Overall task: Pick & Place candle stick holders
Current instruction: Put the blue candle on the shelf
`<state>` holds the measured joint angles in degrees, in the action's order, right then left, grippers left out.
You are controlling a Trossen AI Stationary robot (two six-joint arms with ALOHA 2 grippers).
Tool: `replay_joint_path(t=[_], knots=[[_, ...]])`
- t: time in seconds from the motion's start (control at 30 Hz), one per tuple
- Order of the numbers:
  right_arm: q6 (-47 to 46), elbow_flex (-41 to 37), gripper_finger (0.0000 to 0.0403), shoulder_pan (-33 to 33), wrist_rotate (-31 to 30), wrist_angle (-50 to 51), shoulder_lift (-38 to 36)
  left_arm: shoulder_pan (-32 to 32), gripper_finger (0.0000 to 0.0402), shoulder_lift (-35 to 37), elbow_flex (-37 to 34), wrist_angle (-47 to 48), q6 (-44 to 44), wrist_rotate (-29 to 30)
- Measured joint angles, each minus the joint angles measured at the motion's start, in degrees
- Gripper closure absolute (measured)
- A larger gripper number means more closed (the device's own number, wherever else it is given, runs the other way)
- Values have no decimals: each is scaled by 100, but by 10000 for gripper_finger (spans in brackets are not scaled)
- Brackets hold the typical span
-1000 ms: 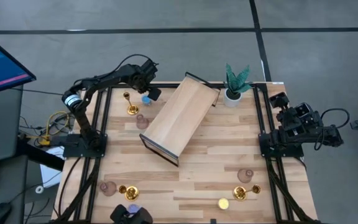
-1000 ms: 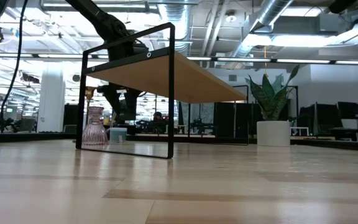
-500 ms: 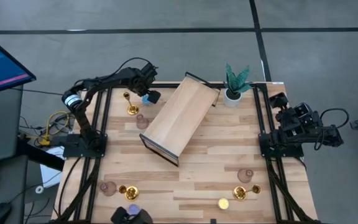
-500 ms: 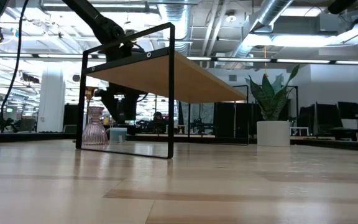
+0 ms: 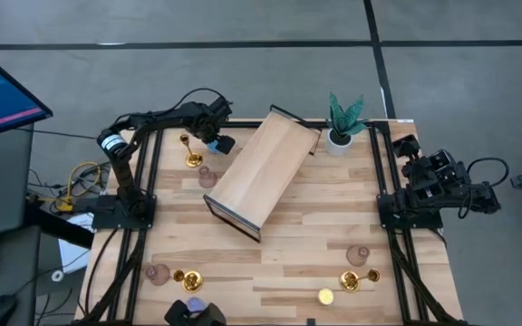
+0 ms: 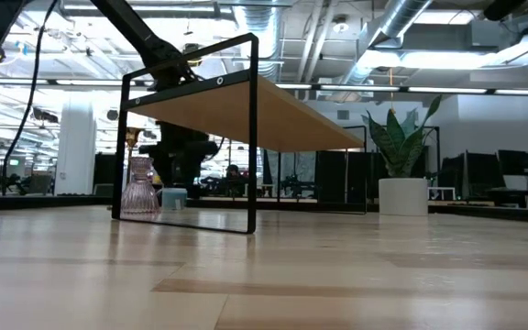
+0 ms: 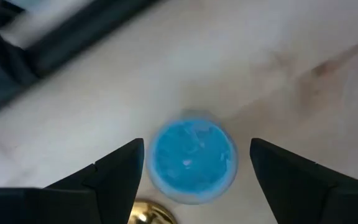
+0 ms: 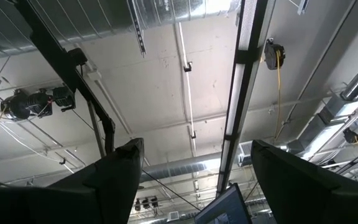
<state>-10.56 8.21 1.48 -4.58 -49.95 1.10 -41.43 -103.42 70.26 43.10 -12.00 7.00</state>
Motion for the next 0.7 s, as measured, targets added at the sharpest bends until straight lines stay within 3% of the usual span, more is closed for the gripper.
replay_joint_path(t=[0.4,0.7], knots=[[2,0,117,-4,0,1,0,2,111,-299,0,-41,113,-133],[58,0,117,-4,-14,0,0,0,170,-297,2,-28,122,-154]])
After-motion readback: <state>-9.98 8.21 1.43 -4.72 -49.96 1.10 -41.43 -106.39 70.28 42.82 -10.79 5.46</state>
